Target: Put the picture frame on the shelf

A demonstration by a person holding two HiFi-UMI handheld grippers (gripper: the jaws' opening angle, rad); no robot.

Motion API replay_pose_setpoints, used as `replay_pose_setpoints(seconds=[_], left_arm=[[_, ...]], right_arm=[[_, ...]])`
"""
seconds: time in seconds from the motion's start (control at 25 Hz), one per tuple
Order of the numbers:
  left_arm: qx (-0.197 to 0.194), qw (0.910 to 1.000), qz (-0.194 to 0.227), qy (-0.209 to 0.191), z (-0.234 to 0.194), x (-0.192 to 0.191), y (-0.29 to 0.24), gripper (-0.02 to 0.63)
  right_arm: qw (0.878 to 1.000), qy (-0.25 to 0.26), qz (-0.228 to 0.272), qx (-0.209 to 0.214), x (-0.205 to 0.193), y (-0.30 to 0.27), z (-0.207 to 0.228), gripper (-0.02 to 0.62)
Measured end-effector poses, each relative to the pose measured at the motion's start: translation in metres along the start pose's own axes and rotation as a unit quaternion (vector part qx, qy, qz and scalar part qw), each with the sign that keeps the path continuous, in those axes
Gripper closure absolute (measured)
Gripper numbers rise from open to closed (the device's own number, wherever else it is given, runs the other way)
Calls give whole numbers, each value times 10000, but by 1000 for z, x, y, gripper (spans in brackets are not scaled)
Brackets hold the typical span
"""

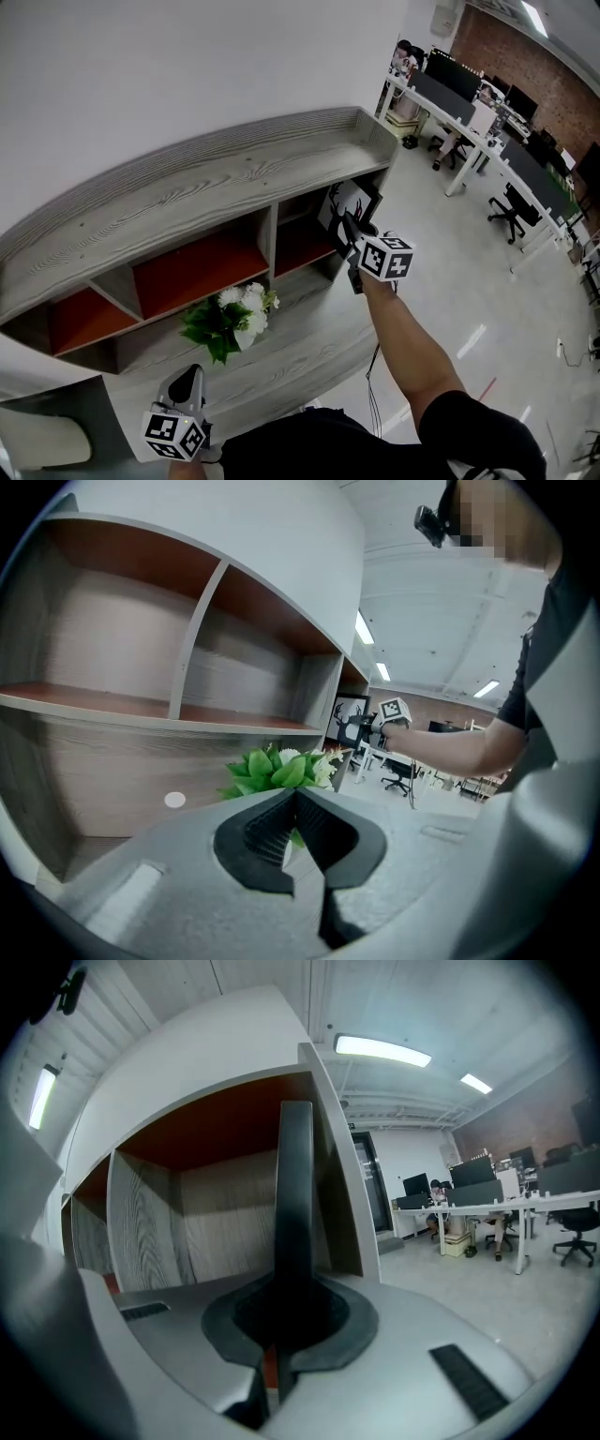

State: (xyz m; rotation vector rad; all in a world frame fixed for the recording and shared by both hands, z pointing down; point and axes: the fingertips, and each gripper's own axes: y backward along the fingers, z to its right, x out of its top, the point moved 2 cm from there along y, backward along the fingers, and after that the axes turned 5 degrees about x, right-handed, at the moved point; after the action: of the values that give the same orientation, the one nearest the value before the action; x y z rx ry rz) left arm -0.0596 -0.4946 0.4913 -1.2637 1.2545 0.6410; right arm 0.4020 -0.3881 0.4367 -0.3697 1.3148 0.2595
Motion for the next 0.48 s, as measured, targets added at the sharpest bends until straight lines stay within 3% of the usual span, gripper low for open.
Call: replay_pose_setpoints(seconds=[0.48], left_arm=[[192,9997,35,131,1,-6,1,597]], right_arm=[[9996,269,86,-70,-2,-21,6,572]])
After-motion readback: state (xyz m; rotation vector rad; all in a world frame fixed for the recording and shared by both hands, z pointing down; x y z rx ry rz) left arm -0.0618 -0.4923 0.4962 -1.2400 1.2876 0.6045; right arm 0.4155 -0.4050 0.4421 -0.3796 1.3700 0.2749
